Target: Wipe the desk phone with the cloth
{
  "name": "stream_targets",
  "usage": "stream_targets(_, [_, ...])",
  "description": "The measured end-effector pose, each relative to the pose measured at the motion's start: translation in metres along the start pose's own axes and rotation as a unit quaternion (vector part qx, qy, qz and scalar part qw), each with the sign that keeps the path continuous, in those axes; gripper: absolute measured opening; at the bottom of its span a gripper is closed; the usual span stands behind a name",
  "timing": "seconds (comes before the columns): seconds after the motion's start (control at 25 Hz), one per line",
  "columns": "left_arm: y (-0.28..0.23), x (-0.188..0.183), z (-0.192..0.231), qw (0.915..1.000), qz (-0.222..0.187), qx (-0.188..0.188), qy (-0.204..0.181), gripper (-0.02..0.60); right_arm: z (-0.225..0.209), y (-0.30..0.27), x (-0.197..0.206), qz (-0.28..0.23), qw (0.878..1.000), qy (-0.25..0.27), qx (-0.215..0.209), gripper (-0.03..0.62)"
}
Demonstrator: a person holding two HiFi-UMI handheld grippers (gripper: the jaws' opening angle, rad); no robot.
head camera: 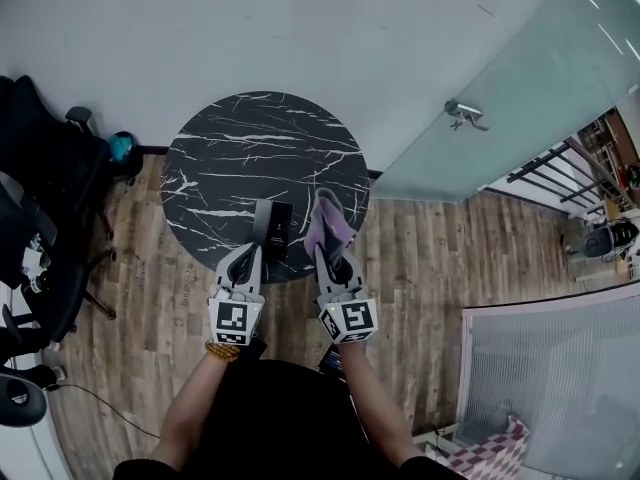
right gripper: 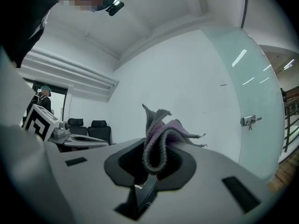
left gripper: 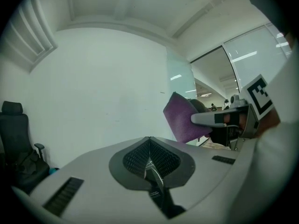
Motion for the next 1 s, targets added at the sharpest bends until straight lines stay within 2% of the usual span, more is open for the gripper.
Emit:
stream_targets(0.48, [-0.035,-0.009,0.065,0.9975,-0.012,0.068,-0.014,0.012,0.013,-0.065,0.002,-0.003,0.999,0.017,0.035,0.055])
stream_targets(0.76, [-0.046,-0.004,0.086,0.9983,-0.014,0.056,0.012,0.012,0.013,-0.092,0.003,0.015,0.998,0.068,-0.005,0.055])
stream_targets(1.0, [-0.047,-0.002,0.101,0.9981,-0.004,0.061,0.002,0.012,0.016,-0.128,0.006,0.029,0.993,0.101,-0.044,0.055])
Point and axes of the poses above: the fingertips, and each gripper's own axes: y backward along the fingers, z to its left, x out of its underside, the point moved 8 cm from there along y, backward along the fingers, and after that the axes turned 8 degrees about x, right-handed, at the moved point
